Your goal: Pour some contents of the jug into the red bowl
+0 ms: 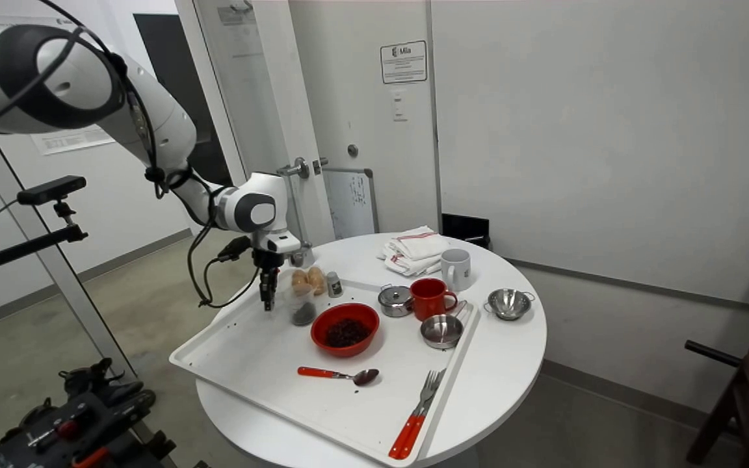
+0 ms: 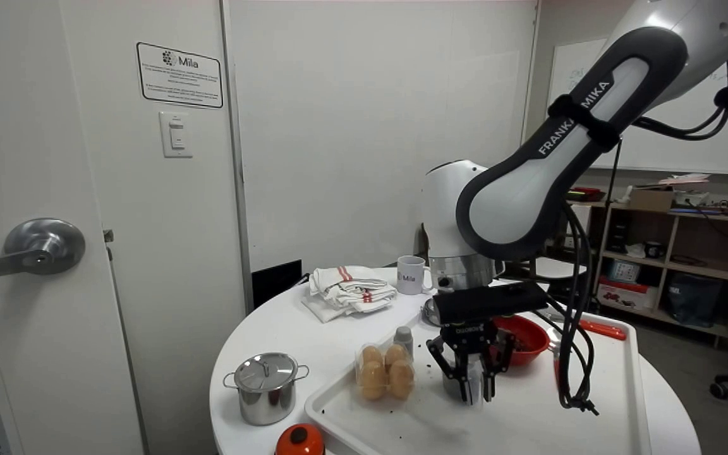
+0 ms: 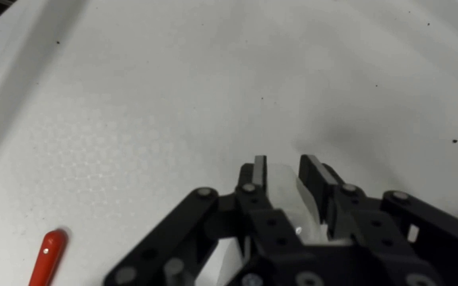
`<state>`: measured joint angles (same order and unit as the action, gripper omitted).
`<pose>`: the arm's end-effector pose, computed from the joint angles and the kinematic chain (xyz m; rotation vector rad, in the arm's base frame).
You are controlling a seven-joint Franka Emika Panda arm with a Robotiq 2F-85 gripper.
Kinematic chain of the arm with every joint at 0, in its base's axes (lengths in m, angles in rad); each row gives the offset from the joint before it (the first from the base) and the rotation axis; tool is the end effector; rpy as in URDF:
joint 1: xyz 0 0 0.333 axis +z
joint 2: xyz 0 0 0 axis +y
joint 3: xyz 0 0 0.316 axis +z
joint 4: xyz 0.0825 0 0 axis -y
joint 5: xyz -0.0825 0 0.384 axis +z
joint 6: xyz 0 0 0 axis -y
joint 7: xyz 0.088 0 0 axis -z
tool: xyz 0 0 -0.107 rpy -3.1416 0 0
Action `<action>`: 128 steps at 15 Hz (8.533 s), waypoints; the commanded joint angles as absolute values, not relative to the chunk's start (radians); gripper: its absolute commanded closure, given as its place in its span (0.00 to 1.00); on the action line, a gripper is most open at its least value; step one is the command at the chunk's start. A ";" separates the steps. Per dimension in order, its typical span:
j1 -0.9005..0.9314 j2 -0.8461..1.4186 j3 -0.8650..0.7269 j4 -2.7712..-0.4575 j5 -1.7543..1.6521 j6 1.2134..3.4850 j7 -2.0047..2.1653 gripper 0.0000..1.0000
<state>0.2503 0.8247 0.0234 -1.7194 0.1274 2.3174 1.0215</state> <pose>0.6101 0.1731 0.0921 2.7903 -1.2639 -0.3723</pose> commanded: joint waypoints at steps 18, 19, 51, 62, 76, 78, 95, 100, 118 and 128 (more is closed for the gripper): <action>0.050 0.766 0.109 -1.627 0.305 2.067 0.667 0.90; 0.040 0.770 0.108 -1.610 0.318 2.019 0.631 0.90; 0.018 0.534 0.013 -1.888 0.455 1.921 0.519 0.90; -0.092 0.521 0.014 -1.874 0.844 1.875 0.443 0.91; -0.195 0.506 -0.074 -1.869 0.895 1.429 0.163 0.92; -0.198 0.511 -0.077 -1.864 0.900 1.373 0.126 0.92; -0.265 0.697 -0.138 -1.669 1.110 1.045 0.304 0.91; -0.291 0.751 -0.150 -1.621 1.209 0.983 0.361 0.91; -0.323 0.883 -0.146 -1.541 1.426 0.771 0.467 0.91; -0.324 0.890 -0.146 -1.542 1.460 0.741 0.485 0.91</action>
